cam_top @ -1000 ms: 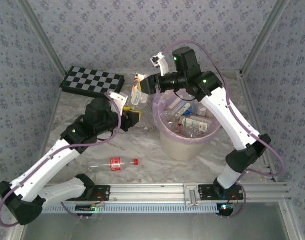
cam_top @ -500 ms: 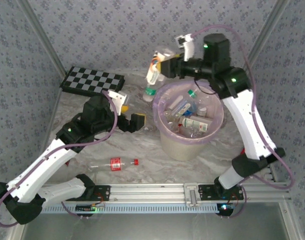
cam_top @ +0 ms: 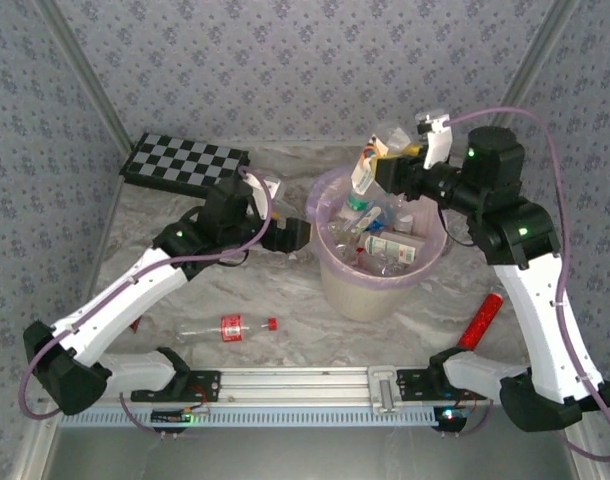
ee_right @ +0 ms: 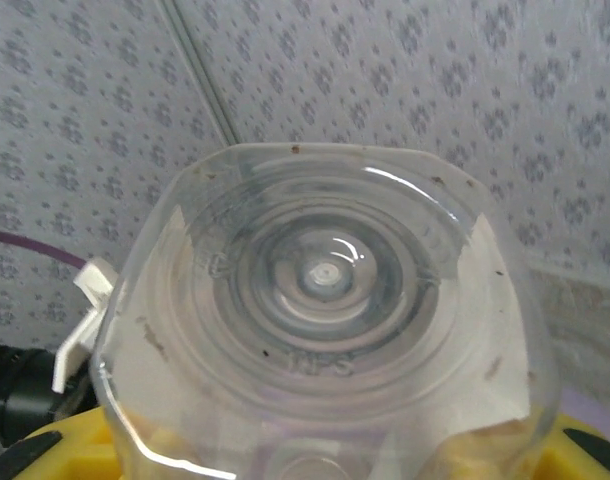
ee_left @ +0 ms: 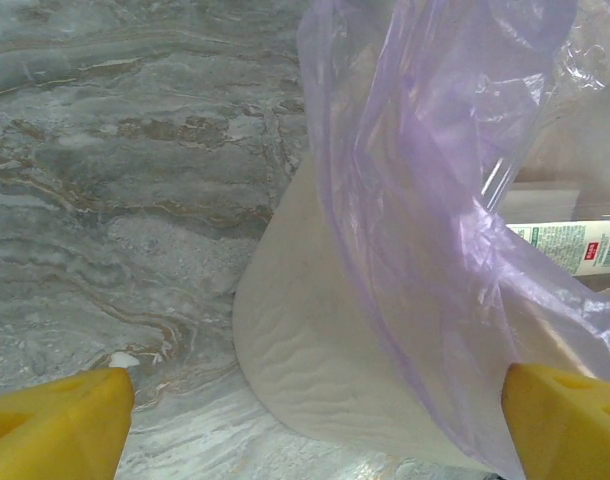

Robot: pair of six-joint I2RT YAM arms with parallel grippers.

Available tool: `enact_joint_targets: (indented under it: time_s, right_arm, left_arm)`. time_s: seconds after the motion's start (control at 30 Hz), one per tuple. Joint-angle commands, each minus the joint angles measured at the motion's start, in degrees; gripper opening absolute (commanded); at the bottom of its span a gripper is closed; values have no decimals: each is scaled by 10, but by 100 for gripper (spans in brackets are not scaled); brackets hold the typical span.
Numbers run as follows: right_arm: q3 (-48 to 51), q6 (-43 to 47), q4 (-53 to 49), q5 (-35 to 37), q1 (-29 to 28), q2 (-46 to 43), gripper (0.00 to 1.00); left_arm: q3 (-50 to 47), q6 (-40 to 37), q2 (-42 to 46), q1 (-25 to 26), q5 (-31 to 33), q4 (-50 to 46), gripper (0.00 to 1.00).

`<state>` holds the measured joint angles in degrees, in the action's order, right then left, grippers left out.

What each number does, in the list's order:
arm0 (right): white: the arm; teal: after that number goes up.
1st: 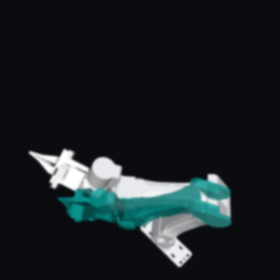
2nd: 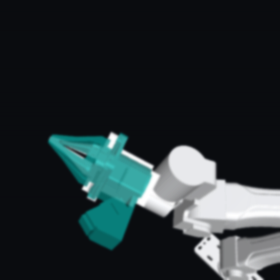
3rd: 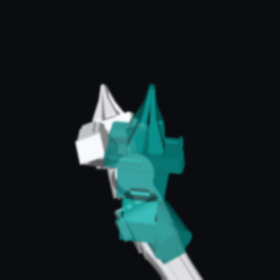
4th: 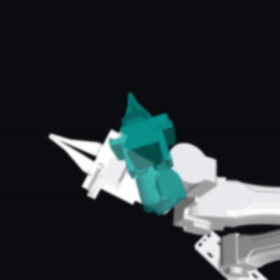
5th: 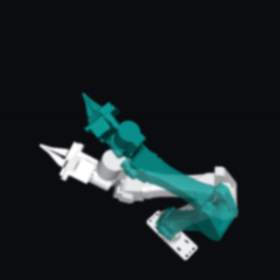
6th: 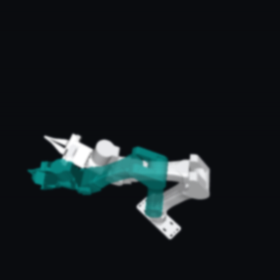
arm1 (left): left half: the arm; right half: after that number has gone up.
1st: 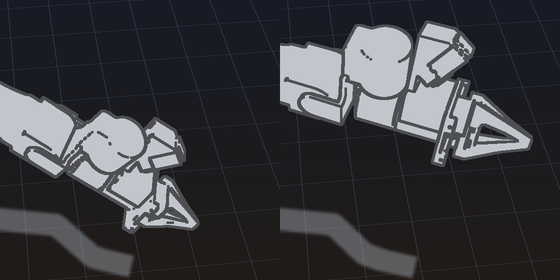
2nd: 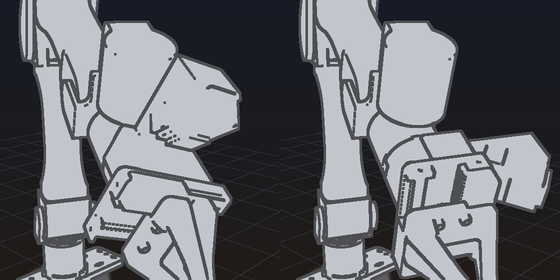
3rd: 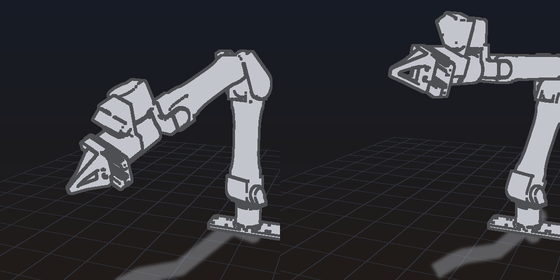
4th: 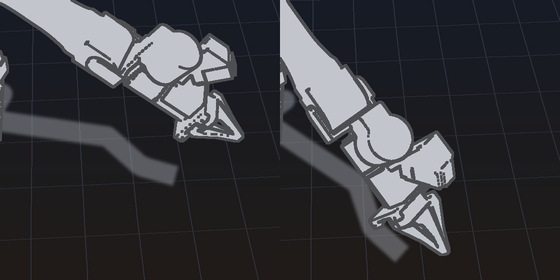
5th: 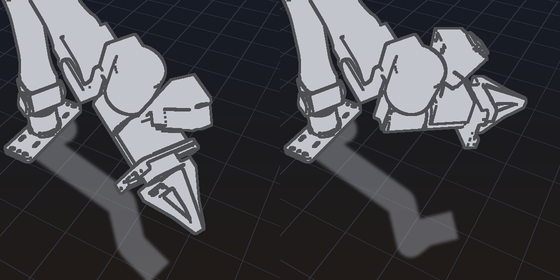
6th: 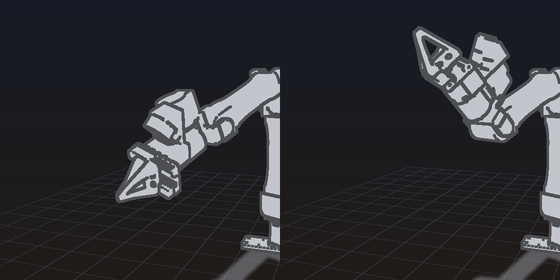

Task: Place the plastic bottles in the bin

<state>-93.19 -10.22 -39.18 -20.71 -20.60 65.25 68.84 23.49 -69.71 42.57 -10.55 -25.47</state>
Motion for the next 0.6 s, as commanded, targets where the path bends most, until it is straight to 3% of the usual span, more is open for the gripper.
enact_joint_targets:
  time_s: [0.0,0.27,0.47,0.5,0.57]
  right_arm:
    - [57,-32,30,-10,-4,-7,33]
    - [220,-102,122,47,-57,-31,28]
    - [292,-106,127,116,-93,-39,27]
    - [292,-105,123,116,-94,-40,28]
    - [280,-98,108,108,-94,-45,41]
  left_arm:
    - [-2,12,-5,5,-18,37,94]
    - [-3,21,-20,5,0,40,94]
    - [-11,24,-22,5,10,43,94]
    - [-12,24,-22,5,10,44,94]
    - [-10,22,-24,5,16,43,94]
